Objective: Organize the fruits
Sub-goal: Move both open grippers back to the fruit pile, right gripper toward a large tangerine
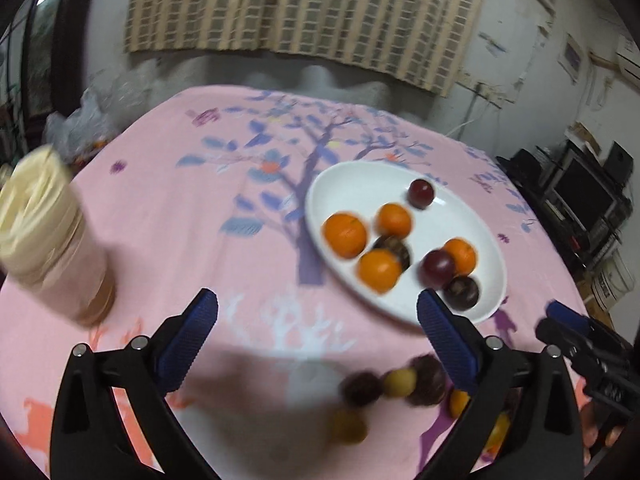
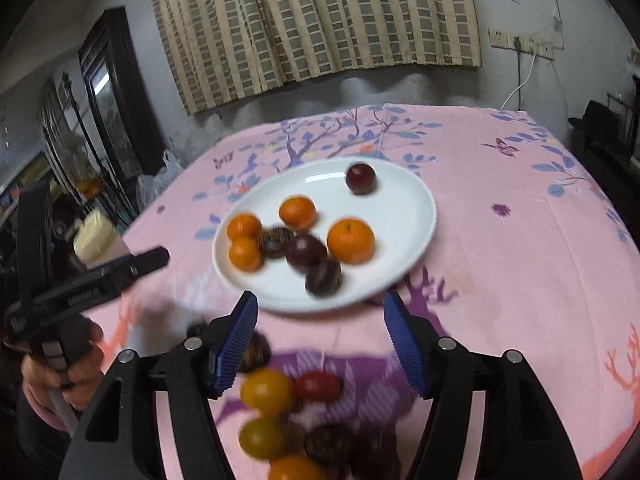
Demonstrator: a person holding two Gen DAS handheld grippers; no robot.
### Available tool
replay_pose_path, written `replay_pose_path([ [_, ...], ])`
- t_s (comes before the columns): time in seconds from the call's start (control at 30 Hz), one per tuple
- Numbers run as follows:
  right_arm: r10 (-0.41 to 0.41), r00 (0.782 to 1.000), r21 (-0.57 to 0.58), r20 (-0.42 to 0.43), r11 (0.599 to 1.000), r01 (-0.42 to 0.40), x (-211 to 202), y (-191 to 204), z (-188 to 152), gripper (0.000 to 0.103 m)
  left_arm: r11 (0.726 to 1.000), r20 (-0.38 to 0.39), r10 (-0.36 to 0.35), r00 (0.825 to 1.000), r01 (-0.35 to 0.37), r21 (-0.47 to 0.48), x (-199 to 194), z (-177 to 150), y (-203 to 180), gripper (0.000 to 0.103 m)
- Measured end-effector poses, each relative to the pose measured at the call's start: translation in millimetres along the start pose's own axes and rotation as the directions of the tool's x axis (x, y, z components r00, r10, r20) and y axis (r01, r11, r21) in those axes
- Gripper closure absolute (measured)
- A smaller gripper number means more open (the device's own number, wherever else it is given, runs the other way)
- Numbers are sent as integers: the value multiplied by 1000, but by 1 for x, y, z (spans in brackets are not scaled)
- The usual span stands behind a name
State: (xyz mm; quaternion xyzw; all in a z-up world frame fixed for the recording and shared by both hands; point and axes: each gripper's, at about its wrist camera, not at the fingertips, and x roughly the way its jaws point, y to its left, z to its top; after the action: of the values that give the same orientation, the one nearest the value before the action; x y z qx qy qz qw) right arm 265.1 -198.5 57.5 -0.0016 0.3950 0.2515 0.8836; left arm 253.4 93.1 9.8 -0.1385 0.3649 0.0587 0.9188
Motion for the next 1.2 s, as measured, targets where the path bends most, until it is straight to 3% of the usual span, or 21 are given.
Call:
replay_pose_path([
  [0.17,46,998,11,-44,999,-46,-21,12,-43,37,997,-14,71,997,-72,-15,-11,-22,20,5],
  [0.3,50,999,11,-5,999,-50,-41,17,-63,37,996,-39,70,997,-72,-45,-14,-31,31,5],
  [0.4,66,997,34,-28,997,-65,-41,15,-74,37,995,-44,78,996,-80,-52,-15,-35,36,5],
  [0.7,59,991,66,-120,996,-51,-24,12,-82,44,995,-53,80,995,-83,-50,-17,-39,39,5],
  [0.87,34,987,57,-156,998,-26,-13,11,-82,55,996,-62,79,995,-82,-43,-17,-40,39,5],
  [0.97,27,986,63,-162,998,-17,-9,9,-82,63,997,-71,60,996,-64,-51,-18,-40,41,5],
  [1.2,53,987,92,-149,995,-40,-11,4,-81,65,999,-101,34,994,-35,-9,-14,-46,30,5],
])
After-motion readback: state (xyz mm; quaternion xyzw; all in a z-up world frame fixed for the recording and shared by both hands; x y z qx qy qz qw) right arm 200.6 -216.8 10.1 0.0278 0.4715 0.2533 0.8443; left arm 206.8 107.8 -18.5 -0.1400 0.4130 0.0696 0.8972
